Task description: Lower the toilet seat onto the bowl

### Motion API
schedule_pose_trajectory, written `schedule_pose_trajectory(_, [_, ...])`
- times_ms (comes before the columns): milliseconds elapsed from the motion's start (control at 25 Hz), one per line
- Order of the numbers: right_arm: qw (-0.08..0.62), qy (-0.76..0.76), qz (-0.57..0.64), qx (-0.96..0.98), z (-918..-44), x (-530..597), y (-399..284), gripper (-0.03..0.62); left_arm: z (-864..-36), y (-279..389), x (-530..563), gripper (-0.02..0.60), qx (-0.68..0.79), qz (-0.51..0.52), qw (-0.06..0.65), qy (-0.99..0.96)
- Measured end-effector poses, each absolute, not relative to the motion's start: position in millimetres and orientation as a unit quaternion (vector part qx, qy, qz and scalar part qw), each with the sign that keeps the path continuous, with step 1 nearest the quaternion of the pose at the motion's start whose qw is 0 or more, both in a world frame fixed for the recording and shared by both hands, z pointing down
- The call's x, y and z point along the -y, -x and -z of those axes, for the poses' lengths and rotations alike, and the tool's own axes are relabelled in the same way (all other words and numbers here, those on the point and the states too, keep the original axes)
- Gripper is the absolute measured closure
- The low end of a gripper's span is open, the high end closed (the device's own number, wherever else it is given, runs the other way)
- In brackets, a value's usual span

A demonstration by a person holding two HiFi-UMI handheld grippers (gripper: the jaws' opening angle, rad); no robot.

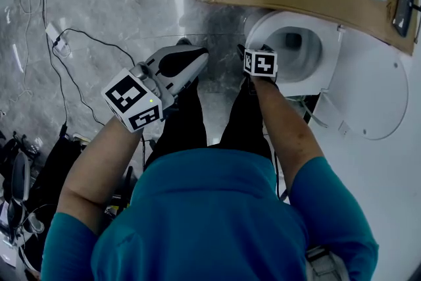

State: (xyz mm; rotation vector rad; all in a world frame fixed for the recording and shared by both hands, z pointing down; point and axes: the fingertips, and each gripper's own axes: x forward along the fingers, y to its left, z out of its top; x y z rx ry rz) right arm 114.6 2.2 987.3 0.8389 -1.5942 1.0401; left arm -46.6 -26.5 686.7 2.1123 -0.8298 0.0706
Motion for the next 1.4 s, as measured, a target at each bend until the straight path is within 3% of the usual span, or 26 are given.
schedule_pose_trajectory(720, [0.564,-0.369,-0.379,0.635,-1017.0,1.1,-123.0,0.258,-710.1,57.3,16.1,0.586,0.336,-0.026,0.438,-0.834])
schedule_pose_trajectory(1400, [0.575,-0.340,-0.385,0.636,-1049.2,0.4,-119.0,0.237,-725.4,57.3,7.3,0.586,0.330,-0.030,0.453,-0.827])
